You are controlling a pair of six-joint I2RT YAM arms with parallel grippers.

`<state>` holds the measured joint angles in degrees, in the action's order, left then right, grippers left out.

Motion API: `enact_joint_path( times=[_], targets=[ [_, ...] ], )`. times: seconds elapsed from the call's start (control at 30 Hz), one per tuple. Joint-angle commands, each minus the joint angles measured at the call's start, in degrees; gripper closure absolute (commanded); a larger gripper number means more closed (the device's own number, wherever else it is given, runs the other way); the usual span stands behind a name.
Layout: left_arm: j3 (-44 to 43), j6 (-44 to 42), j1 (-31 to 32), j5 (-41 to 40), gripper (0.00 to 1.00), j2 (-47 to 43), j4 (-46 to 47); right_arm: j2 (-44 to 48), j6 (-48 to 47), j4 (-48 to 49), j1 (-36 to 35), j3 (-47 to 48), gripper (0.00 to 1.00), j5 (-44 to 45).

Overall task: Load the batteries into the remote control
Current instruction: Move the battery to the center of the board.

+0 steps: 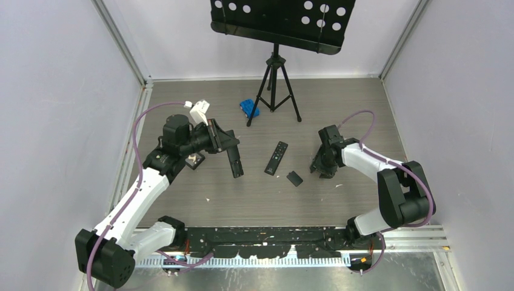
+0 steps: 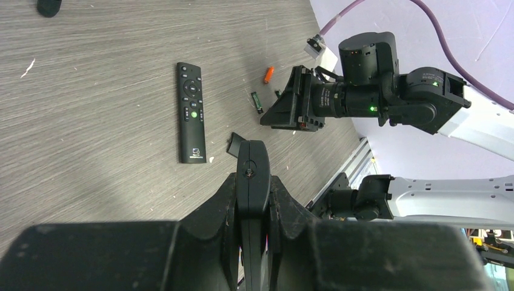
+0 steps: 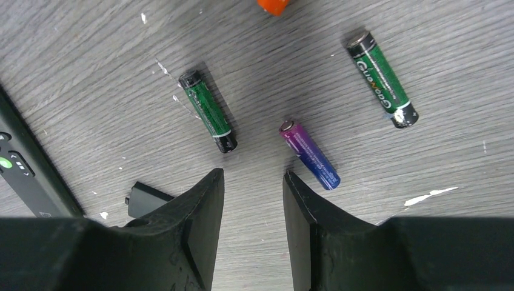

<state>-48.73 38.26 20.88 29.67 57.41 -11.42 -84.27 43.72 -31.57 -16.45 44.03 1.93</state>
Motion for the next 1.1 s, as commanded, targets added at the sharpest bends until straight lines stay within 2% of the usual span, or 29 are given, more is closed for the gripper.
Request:
enact_joint_path(
  times=[0.0, 0.37, 1.07],
  targets=[
    [-0.6, -1.4, 0.0, 0.8, 1.00, -1.6, 1.8, 0.3, 1.0, -0.1, 0.1, -0.1, 0.54, 5.9],
    [-0.7, -1.5, 0.0, 0.7, 1.00, -1.6, 1.7, 2.9, 1.8, -1.6, 1.7, -0.3, 0.51, 8.7],
    [-0.4, -2.4, 0.0, 0.3, 1.00, -2.4, 1.1, 3.0, 6.4, -1.6, 4.9, -1.0, 0.35, 14.6]
  ],
)
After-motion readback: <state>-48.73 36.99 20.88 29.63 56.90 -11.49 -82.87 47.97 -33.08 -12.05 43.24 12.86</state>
